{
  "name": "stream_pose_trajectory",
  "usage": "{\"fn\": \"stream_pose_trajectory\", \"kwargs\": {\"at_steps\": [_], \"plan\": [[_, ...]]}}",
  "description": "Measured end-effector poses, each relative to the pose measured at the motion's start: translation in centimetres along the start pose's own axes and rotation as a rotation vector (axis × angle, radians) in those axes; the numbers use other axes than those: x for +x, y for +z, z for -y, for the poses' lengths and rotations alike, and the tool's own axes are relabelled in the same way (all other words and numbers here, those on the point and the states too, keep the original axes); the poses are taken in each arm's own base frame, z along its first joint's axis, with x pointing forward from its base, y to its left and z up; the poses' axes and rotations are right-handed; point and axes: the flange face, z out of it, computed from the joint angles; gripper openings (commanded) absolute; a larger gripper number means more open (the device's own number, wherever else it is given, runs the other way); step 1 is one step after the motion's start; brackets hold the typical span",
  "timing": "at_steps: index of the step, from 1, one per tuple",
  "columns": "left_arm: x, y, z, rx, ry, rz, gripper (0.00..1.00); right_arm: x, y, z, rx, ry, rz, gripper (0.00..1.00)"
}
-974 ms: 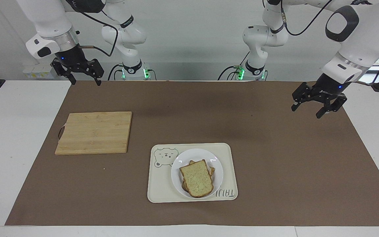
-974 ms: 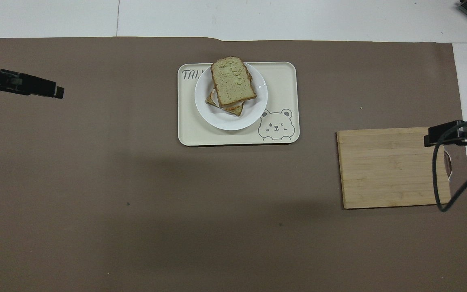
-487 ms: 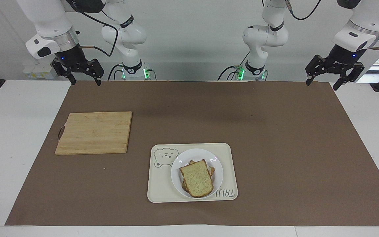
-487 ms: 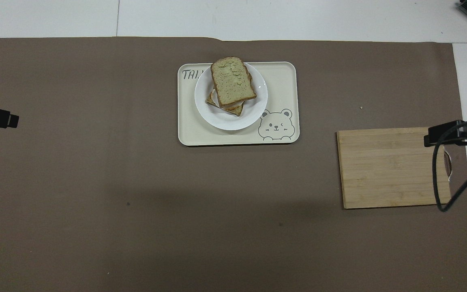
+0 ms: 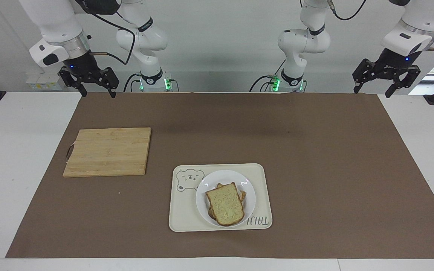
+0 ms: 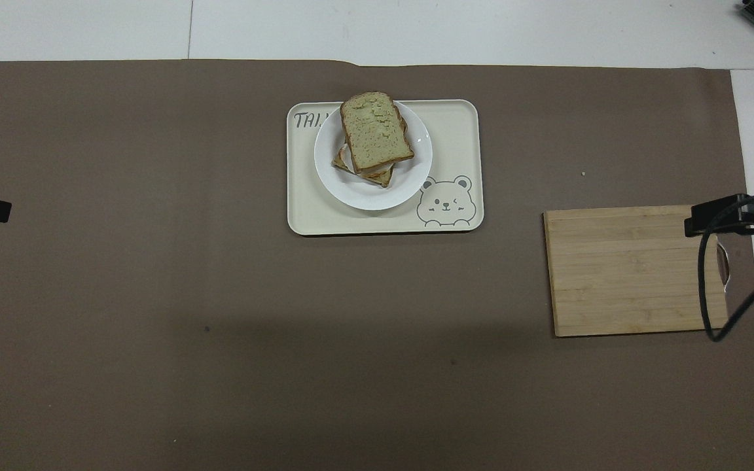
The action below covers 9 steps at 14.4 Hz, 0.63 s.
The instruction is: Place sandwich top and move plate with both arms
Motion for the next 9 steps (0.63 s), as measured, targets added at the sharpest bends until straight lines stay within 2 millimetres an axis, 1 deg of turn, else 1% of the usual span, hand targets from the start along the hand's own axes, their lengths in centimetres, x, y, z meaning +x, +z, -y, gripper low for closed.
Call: {"fn": "stream_pose_trajectory", "kwargs": {"at_steps": [3,9], "plan": [[-0.98,-0.01,0.8,-0.004,-0.017,0.009,1.0,0.0,0.0,0.0,0.0,0.0,0.0,1.0],[-1.23,0.37,0.67,-0.004,-0.015,0.035,1.0,0.0,0.0,0.0,0.0,0.0,0.0,1.0]]}}
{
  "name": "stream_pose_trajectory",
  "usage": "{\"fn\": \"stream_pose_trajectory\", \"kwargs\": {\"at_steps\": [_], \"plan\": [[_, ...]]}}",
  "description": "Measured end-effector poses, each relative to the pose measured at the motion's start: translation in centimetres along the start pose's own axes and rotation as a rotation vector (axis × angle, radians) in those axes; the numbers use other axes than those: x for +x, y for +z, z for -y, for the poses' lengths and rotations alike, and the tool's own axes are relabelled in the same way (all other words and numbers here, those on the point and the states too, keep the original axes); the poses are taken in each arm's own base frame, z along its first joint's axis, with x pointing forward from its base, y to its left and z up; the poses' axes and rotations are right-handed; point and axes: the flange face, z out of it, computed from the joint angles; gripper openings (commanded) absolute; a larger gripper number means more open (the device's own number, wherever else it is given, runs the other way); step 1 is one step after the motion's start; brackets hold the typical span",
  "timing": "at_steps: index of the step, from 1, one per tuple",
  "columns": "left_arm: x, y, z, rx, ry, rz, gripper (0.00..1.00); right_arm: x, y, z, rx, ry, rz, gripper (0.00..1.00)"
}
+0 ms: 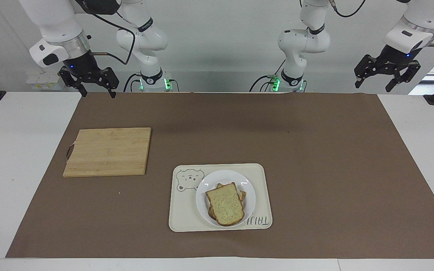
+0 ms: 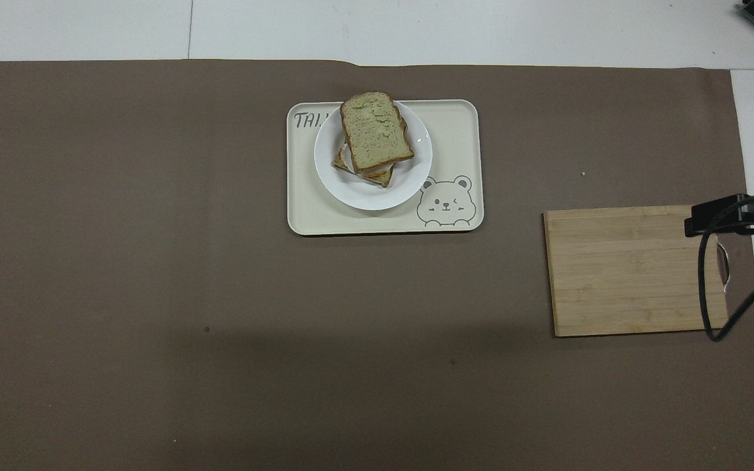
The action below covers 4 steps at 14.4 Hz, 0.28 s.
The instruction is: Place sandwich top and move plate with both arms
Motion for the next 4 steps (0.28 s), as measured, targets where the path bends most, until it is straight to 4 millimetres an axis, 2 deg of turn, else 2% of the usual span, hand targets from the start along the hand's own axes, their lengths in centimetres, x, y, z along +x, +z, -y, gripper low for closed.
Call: {"fn": "stream_pose_trajectory", "kwargs": {"at_steps": [4], "plan": [[-0.15,0.22,-0.04,-0.002,0.001,0.005,1.0,0.0,0.0,0.0,0.0,0.0,0.0,1.0]]}}
